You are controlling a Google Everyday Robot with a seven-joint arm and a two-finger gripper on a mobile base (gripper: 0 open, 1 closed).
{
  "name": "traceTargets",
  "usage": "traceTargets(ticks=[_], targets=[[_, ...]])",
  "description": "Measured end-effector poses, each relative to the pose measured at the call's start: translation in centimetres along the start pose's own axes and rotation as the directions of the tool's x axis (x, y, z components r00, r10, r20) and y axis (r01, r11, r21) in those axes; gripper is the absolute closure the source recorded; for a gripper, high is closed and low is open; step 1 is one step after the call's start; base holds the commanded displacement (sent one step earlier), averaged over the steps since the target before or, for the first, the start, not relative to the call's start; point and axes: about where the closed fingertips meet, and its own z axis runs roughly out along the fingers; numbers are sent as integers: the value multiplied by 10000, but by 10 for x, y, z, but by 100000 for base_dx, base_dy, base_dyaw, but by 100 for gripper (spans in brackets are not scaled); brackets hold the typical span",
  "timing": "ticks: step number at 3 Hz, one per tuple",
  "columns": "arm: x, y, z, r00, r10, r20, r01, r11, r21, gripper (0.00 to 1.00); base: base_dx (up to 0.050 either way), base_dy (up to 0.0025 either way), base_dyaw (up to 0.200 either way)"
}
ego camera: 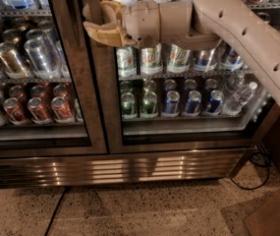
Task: Open right fridge door
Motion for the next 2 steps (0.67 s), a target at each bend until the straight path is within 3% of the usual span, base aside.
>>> traceTargets(ticks=[2], targets=[[2, -6, 1, 10000, -2, -1, 2, 10000, -2, 100, 0, 0, 0]])
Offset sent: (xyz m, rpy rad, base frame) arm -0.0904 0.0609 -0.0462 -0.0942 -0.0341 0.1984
